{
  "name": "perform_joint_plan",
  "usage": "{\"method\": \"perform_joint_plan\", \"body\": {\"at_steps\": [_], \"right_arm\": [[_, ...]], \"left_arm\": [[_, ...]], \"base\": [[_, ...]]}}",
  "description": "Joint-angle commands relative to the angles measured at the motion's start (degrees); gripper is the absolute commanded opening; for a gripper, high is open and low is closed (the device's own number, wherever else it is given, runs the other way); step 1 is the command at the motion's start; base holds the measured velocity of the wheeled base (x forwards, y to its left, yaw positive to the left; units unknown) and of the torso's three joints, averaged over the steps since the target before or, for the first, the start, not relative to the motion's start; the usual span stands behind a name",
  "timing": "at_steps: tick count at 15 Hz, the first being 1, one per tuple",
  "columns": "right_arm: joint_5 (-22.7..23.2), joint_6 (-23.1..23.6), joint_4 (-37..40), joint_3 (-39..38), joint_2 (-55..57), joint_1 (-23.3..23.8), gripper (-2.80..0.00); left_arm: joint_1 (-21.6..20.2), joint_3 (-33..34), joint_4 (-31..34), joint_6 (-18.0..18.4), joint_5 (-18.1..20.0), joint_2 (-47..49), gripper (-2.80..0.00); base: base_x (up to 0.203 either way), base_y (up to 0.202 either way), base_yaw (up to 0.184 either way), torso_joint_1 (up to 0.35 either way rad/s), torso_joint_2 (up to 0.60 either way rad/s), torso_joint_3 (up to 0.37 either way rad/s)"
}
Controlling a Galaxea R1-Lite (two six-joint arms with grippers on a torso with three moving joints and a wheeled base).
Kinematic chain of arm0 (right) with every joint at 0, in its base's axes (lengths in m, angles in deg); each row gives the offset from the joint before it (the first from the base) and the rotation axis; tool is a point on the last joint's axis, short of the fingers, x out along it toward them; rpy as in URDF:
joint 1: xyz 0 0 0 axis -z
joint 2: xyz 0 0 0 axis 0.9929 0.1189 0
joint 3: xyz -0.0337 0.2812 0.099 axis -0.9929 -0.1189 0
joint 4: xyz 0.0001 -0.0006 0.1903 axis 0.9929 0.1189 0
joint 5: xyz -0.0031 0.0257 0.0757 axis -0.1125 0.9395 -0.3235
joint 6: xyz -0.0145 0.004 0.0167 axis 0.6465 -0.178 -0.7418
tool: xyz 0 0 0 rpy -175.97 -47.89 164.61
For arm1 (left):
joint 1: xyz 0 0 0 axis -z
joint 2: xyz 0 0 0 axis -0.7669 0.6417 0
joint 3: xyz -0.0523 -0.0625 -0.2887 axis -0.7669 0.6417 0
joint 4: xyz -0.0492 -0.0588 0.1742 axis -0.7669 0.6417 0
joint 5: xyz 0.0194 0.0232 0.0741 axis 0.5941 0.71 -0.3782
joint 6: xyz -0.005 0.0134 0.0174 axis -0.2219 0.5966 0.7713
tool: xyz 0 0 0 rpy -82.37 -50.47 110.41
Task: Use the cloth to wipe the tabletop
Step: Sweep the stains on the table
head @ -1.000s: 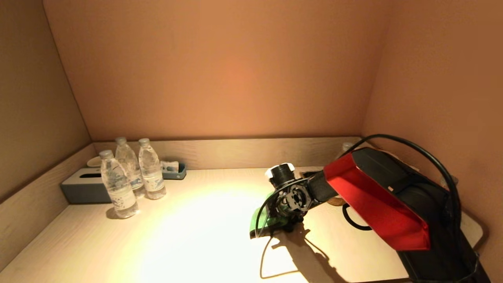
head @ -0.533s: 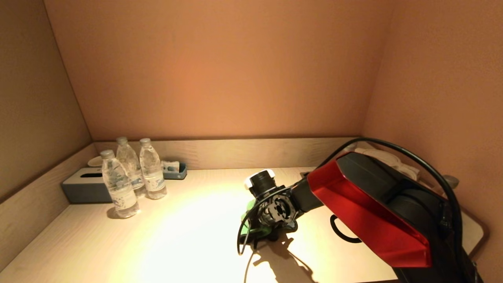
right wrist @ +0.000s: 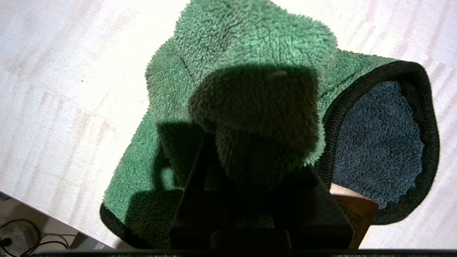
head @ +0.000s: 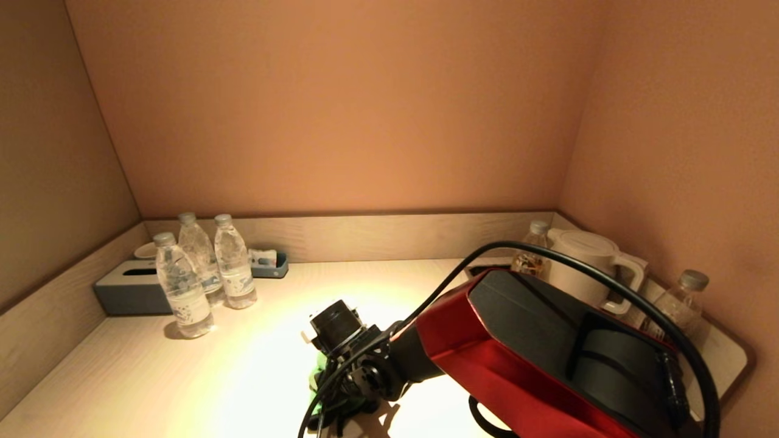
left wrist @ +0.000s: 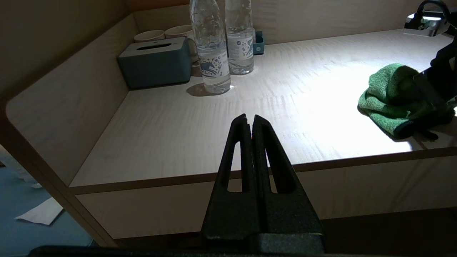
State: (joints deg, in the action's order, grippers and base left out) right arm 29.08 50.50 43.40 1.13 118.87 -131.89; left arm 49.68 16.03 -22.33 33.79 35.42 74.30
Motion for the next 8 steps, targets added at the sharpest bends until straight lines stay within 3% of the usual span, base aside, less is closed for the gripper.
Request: {"method": "perform_joint_plan", "body": {"at_steps": [1, 5, 8], "right_arm": [[-0.1, -0.1, -0.1, -0.6, -0.4, -2.1, -2.80], [-1.0, -0.5, -0.2, -1.9, -0.7, -1.2, -2.80], [-1.0, -0.5, -0.2, -2.0, -0.8, 2.8, -2.80]], "left_arm": [[0.1, 0.0, 0.0, 0.0, 0.0, 0.0, -2.80], [0.0, 0.0, 0.0, 0.0, 0.0, 0.0, -2.80], [0.0, 0.0, 0.0, 0.1, 0.0, 0.0, -2.80]], "base": [[0.000, 0.000, 0.000, 0.000, 0.00, 0.000], [0.000, 0.000, 0.000, 0.000, 0.00, 0.000], [0.000, 0.000, 0.000, 0.000, 0.00, 0.000]]}}
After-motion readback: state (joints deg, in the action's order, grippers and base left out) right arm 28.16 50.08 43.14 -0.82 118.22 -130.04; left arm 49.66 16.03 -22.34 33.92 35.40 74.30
